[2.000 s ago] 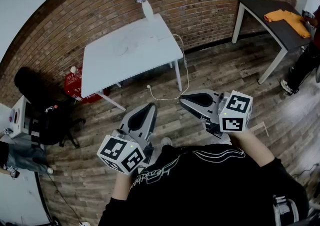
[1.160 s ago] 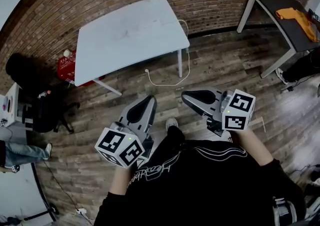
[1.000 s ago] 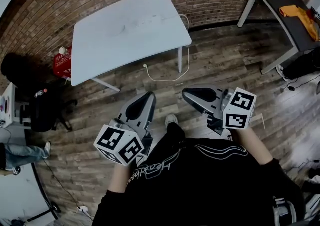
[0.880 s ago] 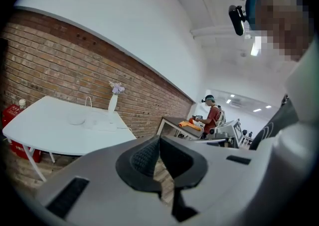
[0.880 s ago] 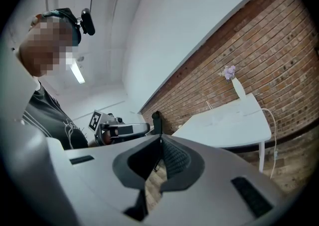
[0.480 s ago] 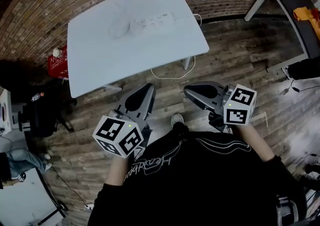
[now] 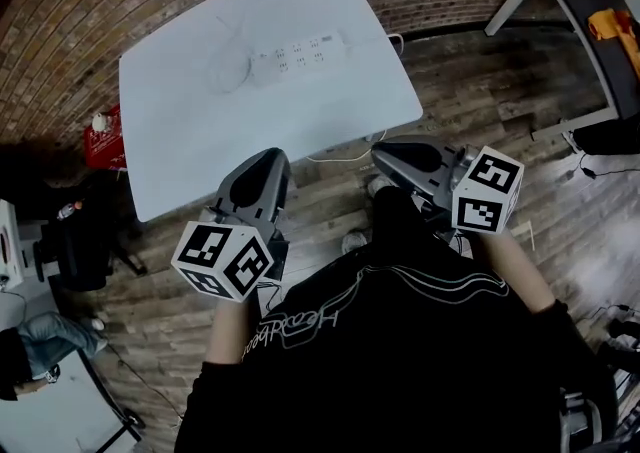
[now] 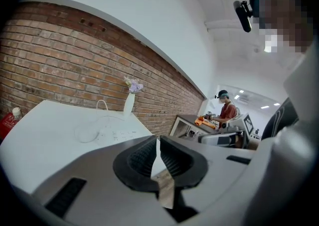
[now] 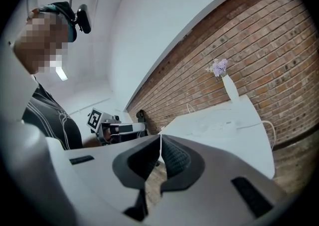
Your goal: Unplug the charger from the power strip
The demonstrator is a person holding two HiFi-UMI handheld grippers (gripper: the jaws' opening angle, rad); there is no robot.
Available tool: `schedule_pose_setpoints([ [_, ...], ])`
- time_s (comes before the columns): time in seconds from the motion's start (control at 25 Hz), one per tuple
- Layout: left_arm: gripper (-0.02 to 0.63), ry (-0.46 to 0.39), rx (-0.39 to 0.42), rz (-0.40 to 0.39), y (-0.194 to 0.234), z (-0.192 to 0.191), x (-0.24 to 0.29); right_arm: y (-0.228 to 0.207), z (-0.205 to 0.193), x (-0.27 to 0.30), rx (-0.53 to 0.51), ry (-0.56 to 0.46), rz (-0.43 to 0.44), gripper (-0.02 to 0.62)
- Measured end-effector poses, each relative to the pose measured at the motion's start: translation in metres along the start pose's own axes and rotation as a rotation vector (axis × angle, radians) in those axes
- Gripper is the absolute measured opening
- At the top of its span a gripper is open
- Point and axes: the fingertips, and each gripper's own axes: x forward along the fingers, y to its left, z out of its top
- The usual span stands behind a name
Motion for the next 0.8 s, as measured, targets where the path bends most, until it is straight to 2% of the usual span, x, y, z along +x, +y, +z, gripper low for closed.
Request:
schedule_pose_setpoints([
  [0.2, 0.006, 0.004, -0.021, 0.082, 0.03, 0.015, 0.033, -0.048, 0.028, 0.024, -0.01, 0.032, 0.043, -0.003],
  [0.56, 0.008, -0.016, -0.09, 0.299, 0.089, 0.044, 0.09, -0.137, 0.072, 0.074, -0.033, 0.13, 0.178, -0.002],
  [0.68, 0.011, -0.03, -0.106, 0.336, 0.102, 0.049, 0.113, -0.166, 0.081, 0.087, -0.066, 0.167, 0.205, -0.002],
  [0.72, 0.021, -0.029, -0.111, 0.347, 0.105, 0.048, 0.12, -0.175, 0.082, 0.091, -0.072, 0.181, 0.212, -0.002],
  [0.8, 0.085, -0.023, -0.12, 0.378, 0.112, 0.043, 0.13, -0.189, 0.082, 0.101, -0.085, 0.212, 0.23, 0.0],
])
